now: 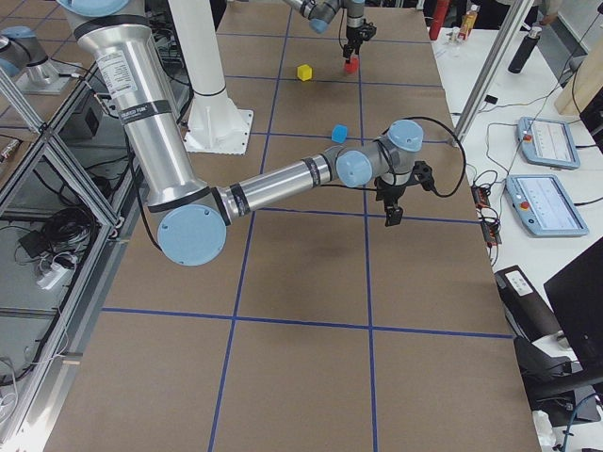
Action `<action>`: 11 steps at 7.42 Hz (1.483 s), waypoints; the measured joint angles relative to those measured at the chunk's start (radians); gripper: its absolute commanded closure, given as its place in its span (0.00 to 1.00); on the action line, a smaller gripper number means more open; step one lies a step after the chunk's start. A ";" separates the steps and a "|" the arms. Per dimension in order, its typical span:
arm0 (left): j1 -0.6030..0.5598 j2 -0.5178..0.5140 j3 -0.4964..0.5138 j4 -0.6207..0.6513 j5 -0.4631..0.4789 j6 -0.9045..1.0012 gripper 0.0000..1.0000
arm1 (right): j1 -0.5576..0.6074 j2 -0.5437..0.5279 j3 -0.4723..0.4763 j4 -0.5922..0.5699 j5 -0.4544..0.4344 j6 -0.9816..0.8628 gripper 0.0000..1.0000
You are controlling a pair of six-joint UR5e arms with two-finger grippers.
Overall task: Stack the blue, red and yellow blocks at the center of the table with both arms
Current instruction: 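Lower the left gripper and grasp the red cube, then carry the red cube with the left gripper above the blue cube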
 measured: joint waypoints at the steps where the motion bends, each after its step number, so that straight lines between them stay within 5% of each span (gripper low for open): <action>1: 0.001 -0.012 0.018 0.000 0.000 0.000 0.05 | 0.007 -0.004 0.000 0.000 0.001 -0.010 0.01; 2: 0.002 -0.022 0.034 0.000 0.000 0.000 0.20 | 0.016 -0.011 0.001 0.000 0.002 -0.028 0.01; 4: 0.002 -0.030 0.051 0.000 0.000 0.000 0.33 | 0.034 -0.040 0.020 0.000 0.003 -0.051 0.01; 6: 0.003 -0.026 0.055 0.000 -0.001 0.000 1.00 | 0.054 -0.082 0.067 -0.005 0.004 -0.056 0.01; 9: -0.015 -0.002 -0.015 0.058 -0.009 -0.005 1.00 | 0.109 -0.141 0.115 -0.009 0.033 -0.062 0.01; 11: -0.032 -0.039 -0.079 0.218 -0.006 -0.002 1.00 | 0.160 -0.194 0.123 -0.006 0.061 -0.104 0.01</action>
